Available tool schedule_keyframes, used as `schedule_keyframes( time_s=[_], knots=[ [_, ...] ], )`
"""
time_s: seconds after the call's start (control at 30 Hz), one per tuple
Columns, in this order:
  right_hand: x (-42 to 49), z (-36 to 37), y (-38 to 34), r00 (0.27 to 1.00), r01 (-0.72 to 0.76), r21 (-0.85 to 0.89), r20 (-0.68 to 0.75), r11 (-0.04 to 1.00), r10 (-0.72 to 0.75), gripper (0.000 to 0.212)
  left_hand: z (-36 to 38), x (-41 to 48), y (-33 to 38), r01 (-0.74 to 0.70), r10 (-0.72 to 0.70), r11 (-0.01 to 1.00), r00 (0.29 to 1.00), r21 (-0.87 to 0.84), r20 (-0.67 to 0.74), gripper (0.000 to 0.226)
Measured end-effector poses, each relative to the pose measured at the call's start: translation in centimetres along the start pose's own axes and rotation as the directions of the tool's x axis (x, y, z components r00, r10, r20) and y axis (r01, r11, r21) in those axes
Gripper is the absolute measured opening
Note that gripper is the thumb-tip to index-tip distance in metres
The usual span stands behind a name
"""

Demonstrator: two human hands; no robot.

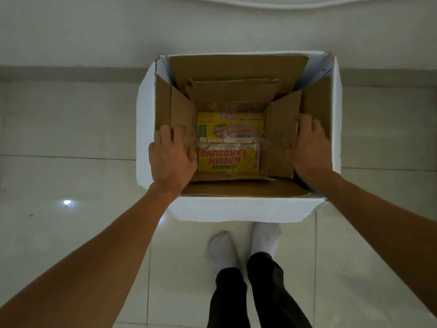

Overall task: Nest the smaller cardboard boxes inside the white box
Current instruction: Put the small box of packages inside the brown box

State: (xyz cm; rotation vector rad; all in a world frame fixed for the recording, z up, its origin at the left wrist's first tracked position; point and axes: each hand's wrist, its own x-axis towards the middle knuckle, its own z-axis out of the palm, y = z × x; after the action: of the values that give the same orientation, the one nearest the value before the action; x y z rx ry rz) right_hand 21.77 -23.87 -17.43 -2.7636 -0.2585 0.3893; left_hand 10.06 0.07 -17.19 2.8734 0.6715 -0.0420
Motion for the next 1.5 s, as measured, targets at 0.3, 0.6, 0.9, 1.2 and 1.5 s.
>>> schedule_keyframes(
  time_s=[0.3, 0.6, 0.9, 1.2, 1.5],
  knots=[
    [0.8, 3.0, 2.5, 0.761, 0.589, -0.553, 0.626, 0.589, -0.173, 0.07, 3.8, 0.4, -0.1, -0.107, -0.095, 0.936, 0.84, 0.334, 0.534, 0.13],
    [3.4, 2.4, -0.5, 0.703, 0.631, -0.514, 0.696, 0.582, -0.147, 0.074, 3.5, 0.6, 1.4, -0.065, -0.208, 0.91, 0.783, 0.41, 0.587, 0.136],
    [14.7, 2.8, -7.3, 0.87, 0.229, 0.099, 0.427, 0.968, -0.249, 0.035, 5.3, -3.0, 3.4, 0.255, -0.397, 0.916, 0.682, 0.309, 0.614, 0.13],
    [11.8, 3.3, -6.0, 0.846, 0.193, 0.072, 0.493, 0.979, -0.203, 0.056, 5.3, -2.8, 4.0, 0.342, -0.452, 0.891, 0.614, 0.298, 0.648, 0.131],
    [1.3, 5.3, 2.0, 0.67, 0.397, -0.294, 0.74, 0.869, -0.055, 0.048, 3.7, -2.4, 2.5, 0.137, -0.207, 0.961, 0.932, 0.239, 0.299, 0.083]
  ],
)
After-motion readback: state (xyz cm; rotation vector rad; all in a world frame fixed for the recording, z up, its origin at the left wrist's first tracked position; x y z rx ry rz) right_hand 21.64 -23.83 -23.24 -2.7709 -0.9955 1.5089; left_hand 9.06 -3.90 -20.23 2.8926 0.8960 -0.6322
